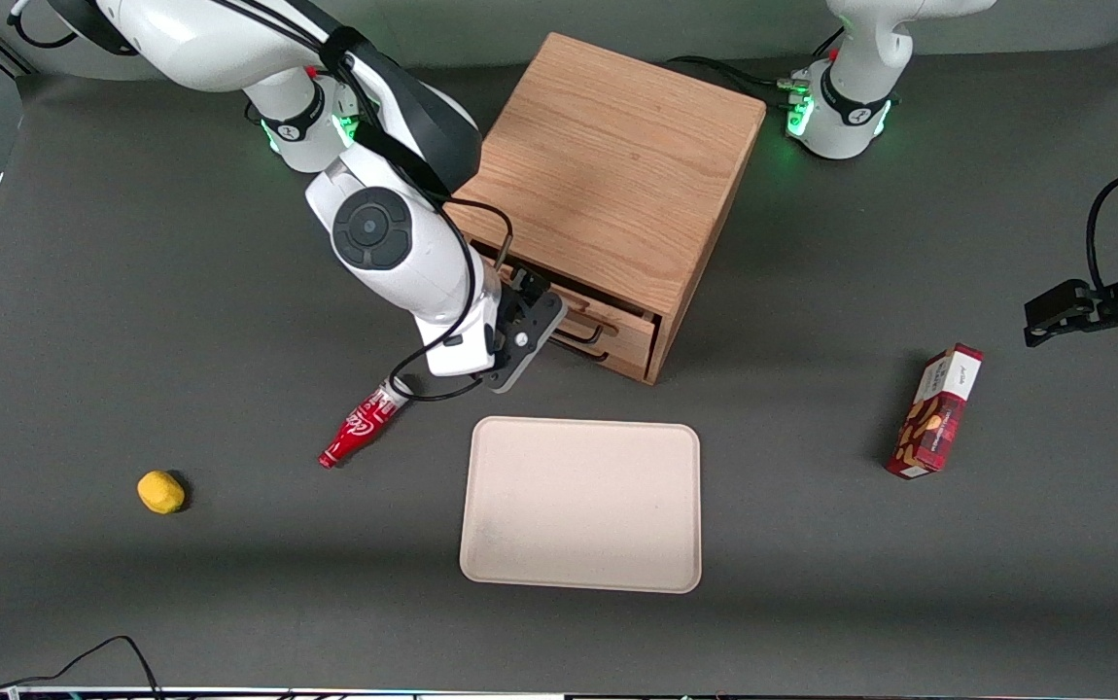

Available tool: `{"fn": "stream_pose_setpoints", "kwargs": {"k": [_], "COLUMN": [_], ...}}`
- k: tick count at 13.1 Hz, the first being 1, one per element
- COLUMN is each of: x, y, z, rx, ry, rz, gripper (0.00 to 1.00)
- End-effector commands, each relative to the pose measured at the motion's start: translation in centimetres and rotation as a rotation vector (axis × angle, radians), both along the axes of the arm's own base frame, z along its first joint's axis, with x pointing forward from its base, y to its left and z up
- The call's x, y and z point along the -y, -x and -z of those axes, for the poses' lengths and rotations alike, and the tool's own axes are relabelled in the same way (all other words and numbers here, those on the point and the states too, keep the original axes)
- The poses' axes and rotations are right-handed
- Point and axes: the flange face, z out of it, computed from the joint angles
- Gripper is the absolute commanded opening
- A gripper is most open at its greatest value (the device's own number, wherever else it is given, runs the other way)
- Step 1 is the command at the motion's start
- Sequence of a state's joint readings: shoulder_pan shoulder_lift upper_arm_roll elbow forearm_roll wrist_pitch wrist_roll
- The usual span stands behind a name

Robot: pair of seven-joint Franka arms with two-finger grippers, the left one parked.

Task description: Open upper drawer

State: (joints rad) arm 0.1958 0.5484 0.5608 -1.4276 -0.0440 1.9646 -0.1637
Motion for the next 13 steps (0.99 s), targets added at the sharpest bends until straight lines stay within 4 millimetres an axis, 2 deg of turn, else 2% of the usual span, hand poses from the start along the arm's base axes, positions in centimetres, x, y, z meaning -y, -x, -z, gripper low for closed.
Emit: {"fn": "stream_pose_setpoints", "kwargs": {"k": [1, 6, 10, 13], "x": [-0.6, -0.4, 0.7, 2.7], "y": [0.7, -0.5, -1.8, -3.6], "z": [0.7, 2.7, 2.9, 3.1], "rx": [0.007, 0.028, 0.054, 0.096], "ry": [0.009, -0.014, -0.020, 0.010], "rz": [-0.031, -0.032, -0.005, -0.030], "gripper": [1.00, 1.00, 1.00, 1.00]}}
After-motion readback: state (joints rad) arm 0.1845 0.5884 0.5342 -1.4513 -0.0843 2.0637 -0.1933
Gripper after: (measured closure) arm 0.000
